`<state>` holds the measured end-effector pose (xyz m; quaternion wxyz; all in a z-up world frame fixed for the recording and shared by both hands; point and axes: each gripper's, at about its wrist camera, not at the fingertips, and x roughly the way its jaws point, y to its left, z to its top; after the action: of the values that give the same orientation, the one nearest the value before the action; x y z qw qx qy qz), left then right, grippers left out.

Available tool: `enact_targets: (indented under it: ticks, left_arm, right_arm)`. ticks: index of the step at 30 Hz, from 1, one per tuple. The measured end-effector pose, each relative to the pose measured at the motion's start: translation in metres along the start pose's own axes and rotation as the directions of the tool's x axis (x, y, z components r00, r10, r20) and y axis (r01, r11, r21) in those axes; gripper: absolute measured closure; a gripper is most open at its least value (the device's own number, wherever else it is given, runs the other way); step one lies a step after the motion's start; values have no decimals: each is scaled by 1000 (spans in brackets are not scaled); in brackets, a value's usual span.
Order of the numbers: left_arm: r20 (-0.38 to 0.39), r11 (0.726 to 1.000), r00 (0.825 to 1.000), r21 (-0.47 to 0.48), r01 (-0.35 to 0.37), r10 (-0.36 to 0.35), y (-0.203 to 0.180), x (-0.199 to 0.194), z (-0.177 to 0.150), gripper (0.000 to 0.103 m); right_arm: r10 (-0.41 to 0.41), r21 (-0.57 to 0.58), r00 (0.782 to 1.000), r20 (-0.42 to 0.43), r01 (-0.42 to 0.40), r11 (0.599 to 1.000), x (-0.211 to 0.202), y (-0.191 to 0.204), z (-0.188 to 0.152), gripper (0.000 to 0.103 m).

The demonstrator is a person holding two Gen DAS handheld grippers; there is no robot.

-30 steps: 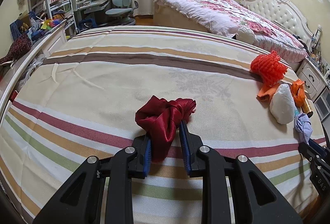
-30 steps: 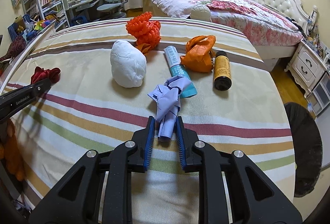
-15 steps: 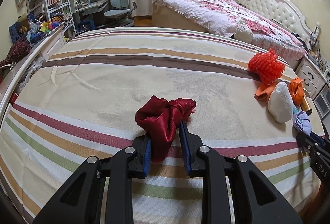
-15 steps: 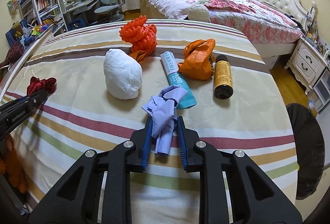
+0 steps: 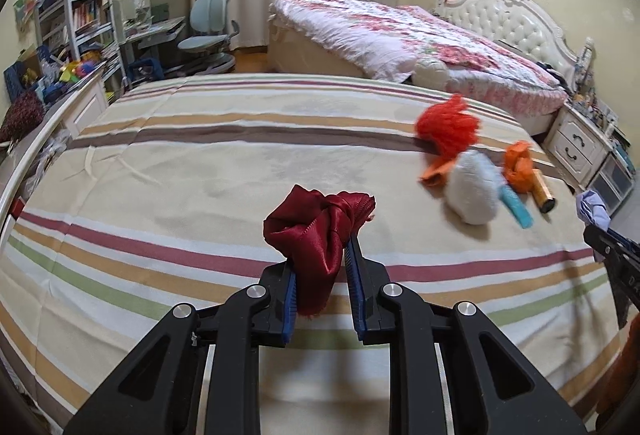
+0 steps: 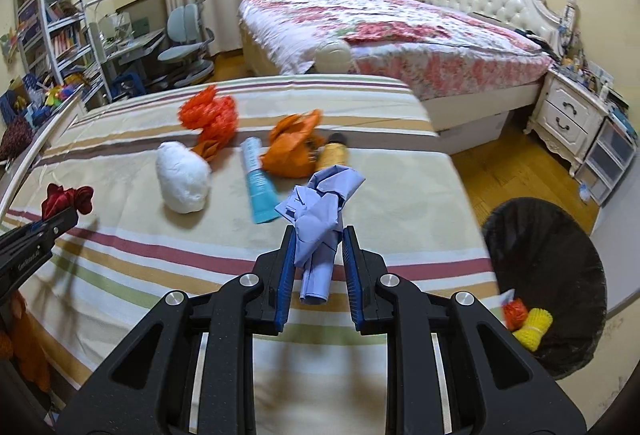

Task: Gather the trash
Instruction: 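Carry the red cloth and lavender cloth with both tools over the bin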

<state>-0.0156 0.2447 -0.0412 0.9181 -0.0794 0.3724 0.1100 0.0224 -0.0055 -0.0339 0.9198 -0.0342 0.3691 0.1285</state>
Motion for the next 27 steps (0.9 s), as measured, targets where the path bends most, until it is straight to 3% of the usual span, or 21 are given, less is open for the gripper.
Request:
enact_targets:
  ticks: [12, 18, 27]
  left_arm:
    - [38, 975, 982, 127, 181, -187, -103, -26, 5, 81]
    - [40, 943, 961, 209, 259, -273, -166, -25, 7, 81]
    - [-22, 894, 935, 286, 345, -354, -254, -4, 5, 81]
  right_arm:
    - [-148, 139, 988, 42, 140, 980, -29, -96, -9, 81]
    - [-201, 197, 979, 31, 191, 962, -33, -138, -19, 81]
    - [-268, 266, 963, 2, 258, 929, -32, -189, -32, 81]
